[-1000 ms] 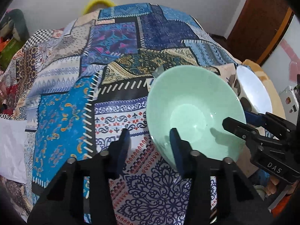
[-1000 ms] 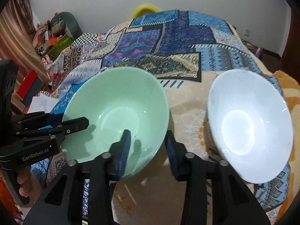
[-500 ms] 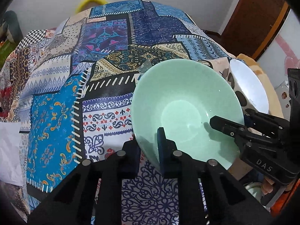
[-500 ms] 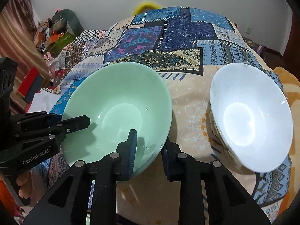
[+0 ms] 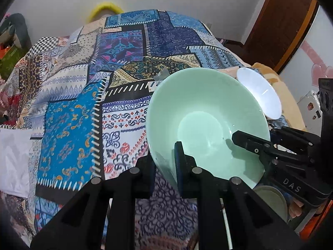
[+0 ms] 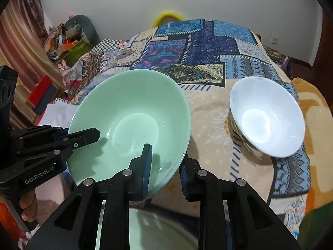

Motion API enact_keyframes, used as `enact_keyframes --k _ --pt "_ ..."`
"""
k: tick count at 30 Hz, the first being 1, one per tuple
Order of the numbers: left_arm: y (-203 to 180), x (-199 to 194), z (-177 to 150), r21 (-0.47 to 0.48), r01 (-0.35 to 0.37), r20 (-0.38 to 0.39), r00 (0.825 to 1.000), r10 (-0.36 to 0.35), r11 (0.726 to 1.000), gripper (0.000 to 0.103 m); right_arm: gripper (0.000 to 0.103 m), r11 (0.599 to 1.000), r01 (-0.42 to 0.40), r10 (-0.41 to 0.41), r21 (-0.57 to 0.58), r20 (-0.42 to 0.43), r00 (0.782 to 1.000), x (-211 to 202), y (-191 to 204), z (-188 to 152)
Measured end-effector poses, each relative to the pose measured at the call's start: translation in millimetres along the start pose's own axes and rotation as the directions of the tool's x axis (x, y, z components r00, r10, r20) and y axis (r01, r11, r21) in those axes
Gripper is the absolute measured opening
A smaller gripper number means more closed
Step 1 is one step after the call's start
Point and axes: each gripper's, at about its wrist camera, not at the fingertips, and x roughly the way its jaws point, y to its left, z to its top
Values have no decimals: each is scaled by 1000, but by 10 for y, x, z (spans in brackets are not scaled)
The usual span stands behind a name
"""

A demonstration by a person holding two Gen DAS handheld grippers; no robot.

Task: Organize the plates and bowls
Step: 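Carry the mint green bowl over the plate stack and lower it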

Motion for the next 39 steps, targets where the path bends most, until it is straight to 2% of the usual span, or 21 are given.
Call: enact_keyframes --k 25,39 --pt "-27 -1151 -801 -59 -23 88 996 28 998 16 22 996 -46 50 -70 56 997 -589 630 -386" --pt "212 -1597 -1235 -123 -63 121 990 78 990 16 23 989 -90 96 -113 43 994 -568 1076 -573"
